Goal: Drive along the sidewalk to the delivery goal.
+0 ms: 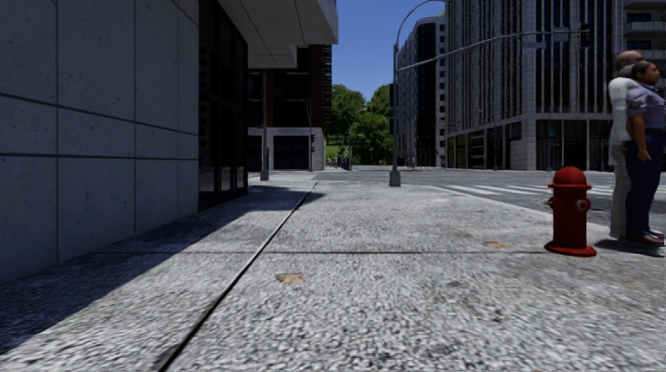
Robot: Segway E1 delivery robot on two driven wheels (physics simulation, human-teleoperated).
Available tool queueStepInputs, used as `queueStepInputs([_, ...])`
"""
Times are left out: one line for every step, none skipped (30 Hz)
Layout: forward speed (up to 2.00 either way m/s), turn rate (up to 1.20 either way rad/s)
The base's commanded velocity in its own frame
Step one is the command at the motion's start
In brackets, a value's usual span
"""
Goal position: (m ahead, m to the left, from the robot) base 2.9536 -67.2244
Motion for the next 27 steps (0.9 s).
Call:
queueStepInputs([2.0, 0.0])
queueStepInputs([2.0, 0.0])
queueStepInputs([2.0, 0.0])
queueStepInputs([2.0, 0.0])
queueStepInputs([2.0, 0.0])
queueStepInputs([2.0, 0.0])
queueStepInputs([2.0, 0.0])
queueStepInputs([2.0, 0.0])
queueStepInputs([2.0, 0.0])
queueStepInputs([2.0, 0.0])
queueStepInputs([2.0, 0.0])
queueStepInputs([2.0, 0.0])
queueStepInputs([2.0, 0.0])
queueStepInputs([2.0, 0.0])
queueStepInputs([2.0, 0.0])
queueStepInputs([2.0, 0.0])
queueStepInputs([2.0, 0.0])
queueStepInputs([2.0, 0.0])
queueStepInputs([2.0, 0.0])
queueStepInputs([2.0, 0.0])
queueStepInputs([2.0, 0.0])
queueStepInputs([2.0, 0.0])
queueStepInputs([2.0, 0.0])
queueStepInputs([2.0, 0.0])
queueStepInputs([2.0, 0.0])
queueStepInputs([2.0, 0.0])
queueStepInputs([2.0, 0.0])
